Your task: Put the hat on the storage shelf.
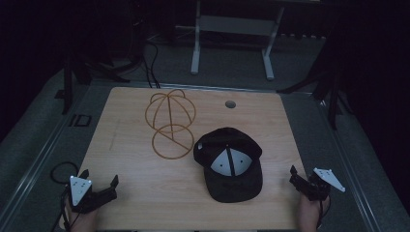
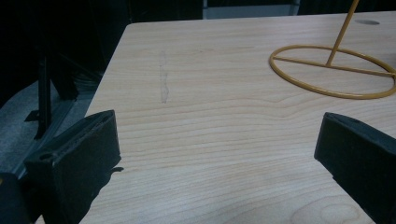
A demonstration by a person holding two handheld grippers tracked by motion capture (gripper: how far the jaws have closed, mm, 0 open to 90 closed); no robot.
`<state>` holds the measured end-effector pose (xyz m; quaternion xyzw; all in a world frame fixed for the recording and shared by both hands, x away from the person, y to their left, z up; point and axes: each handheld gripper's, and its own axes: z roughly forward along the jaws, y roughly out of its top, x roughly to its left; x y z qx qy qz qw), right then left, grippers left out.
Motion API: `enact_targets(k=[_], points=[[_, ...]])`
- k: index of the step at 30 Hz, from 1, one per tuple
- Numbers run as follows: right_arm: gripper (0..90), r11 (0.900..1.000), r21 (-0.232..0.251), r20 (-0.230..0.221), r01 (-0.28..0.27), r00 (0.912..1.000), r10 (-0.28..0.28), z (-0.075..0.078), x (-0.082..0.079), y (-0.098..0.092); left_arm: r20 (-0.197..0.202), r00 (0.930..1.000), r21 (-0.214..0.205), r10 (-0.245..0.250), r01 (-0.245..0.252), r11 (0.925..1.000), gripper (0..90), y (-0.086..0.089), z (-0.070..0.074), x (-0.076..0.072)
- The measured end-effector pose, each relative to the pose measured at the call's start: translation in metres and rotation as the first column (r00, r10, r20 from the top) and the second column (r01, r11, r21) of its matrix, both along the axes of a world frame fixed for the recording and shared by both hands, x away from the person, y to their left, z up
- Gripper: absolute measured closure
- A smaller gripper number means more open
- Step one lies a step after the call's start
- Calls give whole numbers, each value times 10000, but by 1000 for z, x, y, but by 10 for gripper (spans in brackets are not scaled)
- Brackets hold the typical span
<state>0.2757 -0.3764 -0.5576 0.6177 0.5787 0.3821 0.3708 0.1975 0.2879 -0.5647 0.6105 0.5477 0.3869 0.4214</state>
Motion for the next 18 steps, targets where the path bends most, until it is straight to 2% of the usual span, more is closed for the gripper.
enact_targets(k=[5, 9, 11, 16, 17, 18], points=[[138, 9999, 125, -2, -53, 10000, 53, 0, 1, -1, -17, 10000, 31, -35, 35, 10000, 7, -2, 2, -1], [138, 9999, -124, -404, -6, 9992, 1, 0, 6, 1, -76, 9999, 168, -133, 134, 9998, 7, -5, 1, 0], [138, 10000, -94, -527, -22, 9986, 17, 2, 8, 1, -89, 9998, 225, -163, 165, 9996, 7, -6, 2, 0], [138, 9993, -94, -606, -358, 9975, 351, 12, 11, 4, 11, 9998, -81, -186, 186, 9998, 7, -5, 2, -1], [137, 9977, -29, -563, -673, 9962, 670, 23, 12, 6, 34, 9998, -183, -196, 197, 9996, 7, -5, 2, -1], [137, 9977, -29, -563, -673, 9962, 670, 23, 12, 6, -14, 9998, -131, -180, 180, 9998, 7, -5, 3, -1]])
